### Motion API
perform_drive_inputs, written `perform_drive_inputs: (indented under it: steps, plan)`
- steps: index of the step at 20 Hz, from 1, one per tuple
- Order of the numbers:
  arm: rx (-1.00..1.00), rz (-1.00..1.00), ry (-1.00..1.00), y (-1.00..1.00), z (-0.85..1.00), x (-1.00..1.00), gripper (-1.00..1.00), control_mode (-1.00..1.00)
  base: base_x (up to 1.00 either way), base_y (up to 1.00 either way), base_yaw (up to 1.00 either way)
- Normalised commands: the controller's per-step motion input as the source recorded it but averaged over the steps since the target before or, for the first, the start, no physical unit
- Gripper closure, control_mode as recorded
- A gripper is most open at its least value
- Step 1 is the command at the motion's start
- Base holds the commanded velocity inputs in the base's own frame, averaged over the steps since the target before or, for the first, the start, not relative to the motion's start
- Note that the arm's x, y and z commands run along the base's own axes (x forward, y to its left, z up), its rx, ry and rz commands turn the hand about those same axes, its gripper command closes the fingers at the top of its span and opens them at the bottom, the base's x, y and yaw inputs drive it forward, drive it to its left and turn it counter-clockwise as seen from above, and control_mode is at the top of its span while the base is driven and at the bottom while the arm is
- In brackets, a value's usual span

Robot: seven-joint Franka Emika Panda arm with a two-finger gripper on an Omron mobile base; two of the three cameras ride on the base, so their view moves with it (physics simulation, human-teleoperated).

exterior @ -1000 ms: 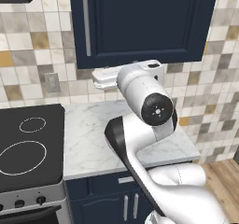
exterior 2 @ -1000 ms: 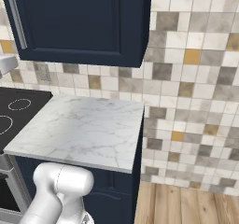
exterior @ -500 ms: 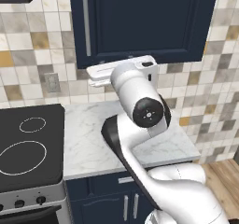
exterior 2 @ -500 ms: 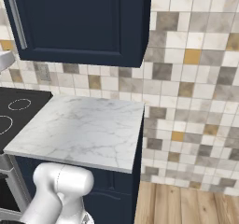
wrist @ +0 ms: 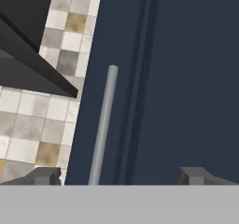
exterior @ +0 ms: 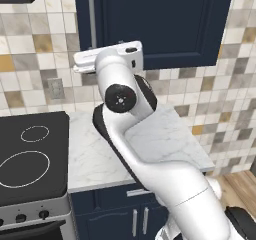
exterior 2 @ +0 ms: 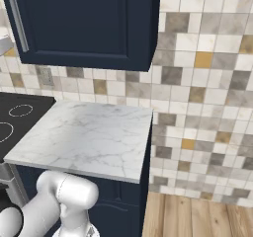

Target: The dining table condiment station is running low on condiment bottle. Refill the condiment station by opening the cabinet and taking the condiment bottle from the cabinet and placing it on the dining table.

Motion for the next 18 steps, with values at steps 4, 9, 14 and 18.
perform_drive_inputs:
  steps: [4,9,14,18]
  plan:
    - [0.0,0.0,0.02,0.07,0.02,0.28,-1.0,-1.0,0.0,0.0,0.0]
    - [0.0,0.0,0.07,0.04,0.02,0.28,-1.0,-1.0,0.0,0.0,0.0]
    - [0.0,0.0,0.08,0.16,0.05,0.47,-1.0,-1.0,0.0,0.0,0.0]
    - [0.0,-0.01,0.05,0.11,0.02,0.51,-1.0,-1.0,0.0,0.0,0.0]
